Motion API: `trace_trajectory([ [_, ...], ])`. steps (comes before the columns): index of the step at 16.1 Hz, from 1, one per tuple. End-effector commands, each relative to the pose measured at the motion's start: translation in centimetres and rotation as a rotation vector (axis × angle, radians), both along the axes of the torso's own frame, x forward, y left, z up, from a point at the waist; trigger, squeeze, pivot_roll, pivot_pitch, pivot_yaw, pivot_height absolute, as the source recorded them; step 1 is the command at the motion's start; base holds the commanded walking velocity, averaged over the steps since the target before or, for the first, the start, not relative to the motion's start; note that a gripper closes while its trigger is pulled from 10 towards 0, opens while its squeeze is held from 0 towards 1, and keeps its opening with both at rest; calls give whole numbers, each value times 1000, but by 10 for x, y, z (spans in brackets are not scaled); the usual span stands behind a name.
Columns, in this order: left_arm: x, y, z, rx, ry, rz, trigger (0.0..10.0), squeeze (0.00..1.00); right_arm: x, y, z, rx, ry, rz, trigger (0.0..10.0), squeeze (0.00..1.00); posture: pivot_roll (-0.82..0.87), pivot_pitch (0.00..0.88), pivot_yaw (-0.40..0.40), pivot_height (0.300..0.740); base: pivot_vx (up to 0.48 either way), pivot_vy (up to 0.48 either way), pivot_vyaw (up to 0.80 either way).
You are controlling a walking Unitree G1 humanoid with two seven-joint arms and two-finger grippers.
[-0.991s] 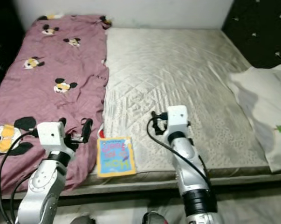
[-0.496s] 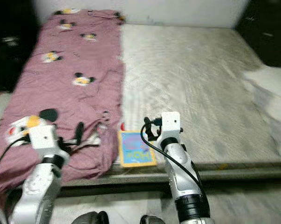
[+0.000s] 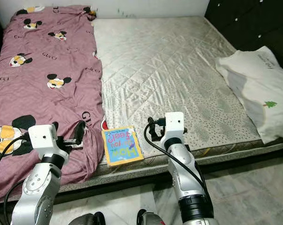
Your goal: Clean up the room
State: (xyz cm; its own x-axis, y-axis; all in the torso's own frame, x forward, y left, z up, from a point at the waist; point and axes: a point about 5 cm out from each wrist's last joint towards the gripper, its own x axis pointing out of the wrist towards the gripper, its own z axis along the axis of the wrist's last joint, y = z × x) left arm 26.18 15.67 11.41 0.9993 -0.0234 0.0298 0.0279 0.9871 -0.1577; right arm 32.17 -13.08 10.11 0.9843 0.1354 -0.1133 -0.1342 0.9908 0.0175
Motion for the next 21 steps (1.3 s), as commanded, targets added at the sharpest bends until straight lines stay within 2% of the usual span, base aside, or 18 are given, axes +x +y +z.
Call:
trace_trajectory([
  [1,-1,0,1,13,2,6,10000,0,1,-1,1,-17,-3,0,10000,0,-29,160,-48,740,0,0,0],
  [3,0,-1,1,7,1,3,10000,0,2,-1,1,-35,-7,6,10000,0,-31,159,-49,740,0,-187,0],
  [10,2,-2,2,8,-8,-2,10000,0,3,-1,1,-45,-9,1,10000,0,-36,155,-49,740,0,-465,0],
  [12,3,-3,4,-20,-21,-2,10000,0,4,-1,1,-46,-11,2,10000,0,-35,155,-47,740,0,0,0],
  [14,3,-1,5,12,-36,-1,10000,0,4,-2,2,-47,-12,-2,10000,0,-33,157,-44,740,0,0,0],
  [17,1,-5,9,3,-67,-63,10000,0,3,-2,0,-42,-9,-5,10000,0,-31,160,-42,740,0,0,0],
  [21,-1,-6,11,-6,-78,-85,10000,0,3,-1,0,-50,-12,2,10000,0,-30,161,-40,740,328,0,0],
])
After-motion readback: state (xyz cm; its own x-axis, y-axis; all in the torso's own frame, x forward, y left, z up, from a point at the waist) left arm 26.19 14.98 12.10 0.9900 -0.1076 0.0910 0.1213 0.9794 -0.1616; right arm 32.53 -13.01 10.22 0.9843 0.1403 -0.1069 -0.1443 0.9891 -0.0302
